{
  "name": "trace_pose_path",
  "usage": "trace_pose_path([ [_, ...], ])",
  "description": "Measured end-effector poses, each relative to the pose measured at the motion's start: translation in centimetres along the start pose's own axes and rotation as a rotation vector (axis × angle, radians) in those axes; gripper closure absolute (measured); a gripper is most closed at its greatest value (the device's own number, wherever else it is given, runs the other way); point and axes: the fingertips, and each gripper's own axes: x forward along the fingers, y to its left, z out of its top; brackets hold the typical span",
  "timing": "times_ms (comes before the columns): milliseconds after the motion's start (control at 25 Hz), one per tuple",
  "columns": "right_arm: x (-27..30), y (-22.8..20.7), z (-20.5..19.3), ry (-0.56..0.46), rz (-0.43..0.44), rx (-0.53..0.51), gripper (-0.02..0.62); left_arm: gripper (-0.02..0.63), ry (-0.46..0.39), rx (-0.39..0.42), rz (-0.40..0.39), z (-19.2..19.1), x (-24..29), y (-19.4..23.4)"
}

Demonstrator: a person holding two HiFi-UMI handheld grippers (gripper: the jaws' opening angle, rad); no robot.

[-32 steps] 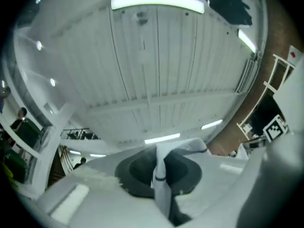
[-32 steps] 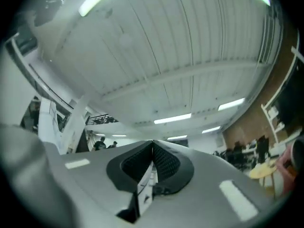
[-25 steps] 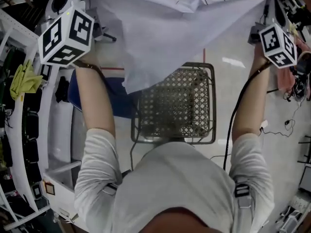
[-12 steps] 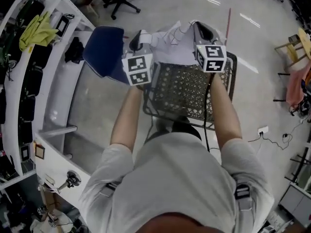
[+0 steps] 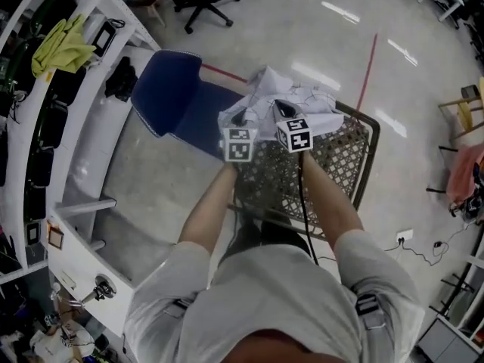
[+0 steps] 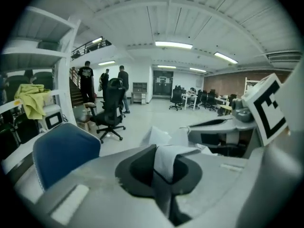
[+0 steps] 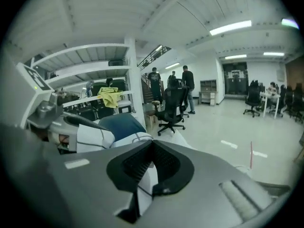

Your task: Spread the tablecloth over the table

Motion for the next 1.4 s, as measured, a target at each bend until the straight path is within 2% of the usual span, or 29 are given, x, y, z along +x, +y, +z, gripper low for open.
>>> trace_pose_path([
  [80,3.1,-2.5,0.7,0.025,0.031,0.081,0.588,0.586,0.051,-0.014,-0.021,2.0,4.7,0.1],
  [120,4.6,-4.3,2.5,0.015,0.034,0.095,0.588,0.584,0.044,-0.027,-0.013,4.8,6.8,0.9],
  [200,6.6,-9.1,9.3,-0.049,0.01,0.072,0.588,0.586,-0.029,-0.064,0.0,13.3,10.4,2.6],
  [320,4.0,-18.6,25.6,-0.278,-0.097,0.039,0.588,0.585,-0.249,-0.038,0.001,31.8,11.0,3.9],
  [400,-2.6,-25.2,36.2,-0.475,-0.214,0.054,0.588,0.586,-0.436,-0.01,0.004,44.0,7.4,3.7],
  [480,-10.9,-29.8,43.4,-0.636,-0.32,0.031,0.588,0.586,-0.634,-0.004,-0.001,52.8,2.0,2.1],
  [520,-15.0,-31.3,45.9,-0.696,-0.365,0.005,0.588,0.586,-0.713,-0.001,-0.011,55.9,-0.4,0.9],
  [600,-22.4,-33.3,49.1,-0.774,-0.446,-0.048,0.588,0.586,-0.805,-0.004,-0.05,59.8,-3.1,-1.5],
  [680,-28.2,-34.9,51.0,-0.818,-0.513,-0.081,0.588,0.586,-0.844,-0.006,-0.067,62.5,-4.3,-2.5],
  [800,-35.4,-36.5,53.0,-0.859,-0.609,-0.109,0.588,0.586,-0.867,-0.021,-0.032,66.7,-6.9,-1.4],
  [880,-38.5,-36.8,53.1,-0.886,-0.642,-0.141,0.588,0.586,-0.925,-0.025,-0.024,67.9,-9.4,-1.7],
  [960,-37.1,-36.3,51.9,-0.838,-0.62,-0.209,0.588,0.586,-0.938,0.059,-0.004,66.9,-9.4,-3.9],
  [1000,-34.8,-35.8,50.7,-0.783,-0.604,-0.252,0.588,0.586,-0.9,0.118,0.008,65.3,-7.7,-5.2],
  [1080,-28.7,-34.0,47.6,-0.67,-0.6,-0.34,0.588,0.586,-0.768,0.209,0.028,60.1,-2.3,-7.2],
  [1160,-22.4,-31.4,44.0,-0.591,-0.61,-0.383,0.588,0.586,-0.643,0.233,0.046,53.5,2.8,-7.2],
  [1280,-14.2,-28.7,38.6,-0.523,-0.574,-0.346,0.588,0.586,-0.498,0.231,0.082,44.3,8.1,-5.1],
  [1400,-7.6,-29.2,32.4,-0.425,-0.48,-0.239,0.588,0.586,-0.297,0.21,0.121,35.6,13.1,-2.0],
])
